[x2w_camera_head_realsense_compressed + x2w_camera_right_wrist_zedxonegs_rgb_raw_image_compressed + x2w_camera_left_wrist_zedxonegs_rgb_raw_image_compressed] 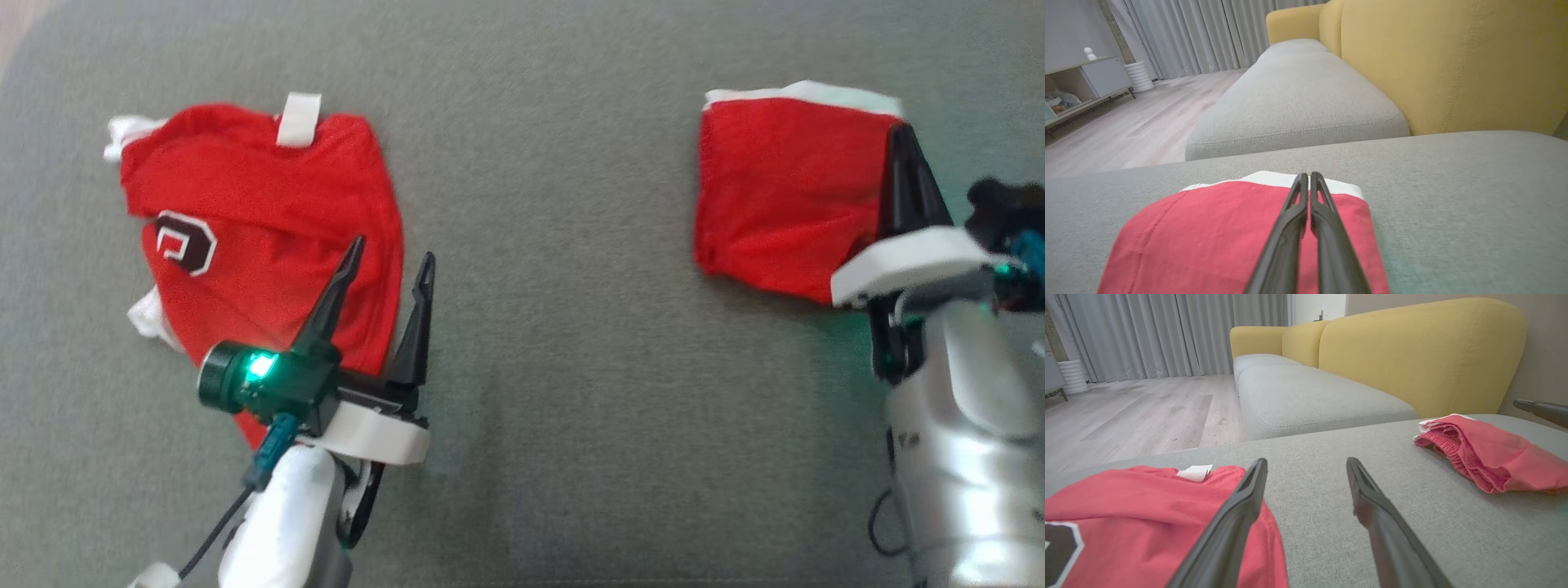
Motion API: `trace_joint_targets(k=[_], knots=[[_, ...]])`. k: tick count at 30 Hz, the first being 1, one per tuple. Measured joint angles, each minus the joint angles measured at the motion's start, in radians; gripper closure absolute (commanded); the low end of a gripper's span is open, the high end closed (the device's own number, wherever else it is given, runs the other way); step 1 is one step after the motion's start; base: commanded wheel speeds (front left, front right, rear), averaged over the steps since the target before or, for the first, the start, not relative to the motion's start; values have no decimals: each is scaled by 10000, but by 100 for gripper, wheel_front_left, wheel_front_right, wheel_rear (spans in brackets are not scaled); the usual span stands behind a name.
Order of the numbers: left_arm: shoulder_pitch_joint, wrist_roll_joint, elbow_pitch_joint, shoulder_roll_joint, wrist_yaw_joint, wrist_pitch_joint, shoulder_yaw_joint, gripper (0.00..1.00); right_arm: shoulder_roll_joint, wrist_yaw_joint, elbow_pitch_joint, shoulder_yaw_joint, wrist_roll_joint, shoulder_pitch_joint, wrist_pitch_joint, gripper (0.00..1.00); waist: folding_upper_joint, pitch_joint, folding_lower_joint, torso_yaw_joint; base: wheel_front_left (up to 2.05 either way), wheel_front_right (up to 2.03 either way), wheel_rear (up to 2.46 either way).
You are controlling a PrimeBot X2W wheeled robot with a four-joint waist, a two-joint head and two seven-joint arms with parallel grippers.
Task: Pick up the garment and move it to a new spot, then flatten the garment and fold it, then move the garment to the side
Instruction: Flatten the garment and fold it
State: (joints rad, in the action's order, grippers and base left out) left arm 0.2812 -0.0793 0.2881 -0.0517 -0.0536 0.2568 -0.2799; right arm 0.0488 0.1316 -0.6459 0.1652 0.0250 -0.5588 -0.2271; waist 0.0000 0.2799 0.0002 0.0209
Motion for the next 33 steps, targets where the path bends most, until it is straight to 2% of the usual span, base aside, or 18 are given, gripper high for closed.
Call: trace_joint_targets(k=[9, 14, 17, 25, 29, 33], knots=[[382, 13, 0, 21, -77, 0, -138, 0, 6, 0, -2821, 1070, -1476, -1690, 408, 100, 0, 716, 1, 642, 0, 0, 0], [407, 12, 27, 25, -75, 0, -171, 0, 52, 0, -3684, 1563, -2096, -2107, 309, 100, 0, 720, -2, 746, 0, 0, 0], [407, 8, 121, 33, -69, 0, -186, 0, 155, 0, -4117, 1005, -1693, -2364, -109, 100, 0, 586, -2, 786, 0, 0, 0], [407, -94, 176, 35, 17, 0, -359, 0, 157, 0, -4477, -1206, -577, -2863, -236, 100, 0, 406, -2, 947, 0, 0, 0], [406, -130, 176, 38, 23, 0, -405, 0, 157, 0, -5241, -1463, -658, -2840, -8, 100, 0, 381, -2, 1015, 0, 0, 0], [404, -184, 176, 38, 96, 0, -408, 0, 159, 0, -5358, -1436, -750, -2866, -17, 100, 0, 343, -2, 1035, 0, 0, 0]])
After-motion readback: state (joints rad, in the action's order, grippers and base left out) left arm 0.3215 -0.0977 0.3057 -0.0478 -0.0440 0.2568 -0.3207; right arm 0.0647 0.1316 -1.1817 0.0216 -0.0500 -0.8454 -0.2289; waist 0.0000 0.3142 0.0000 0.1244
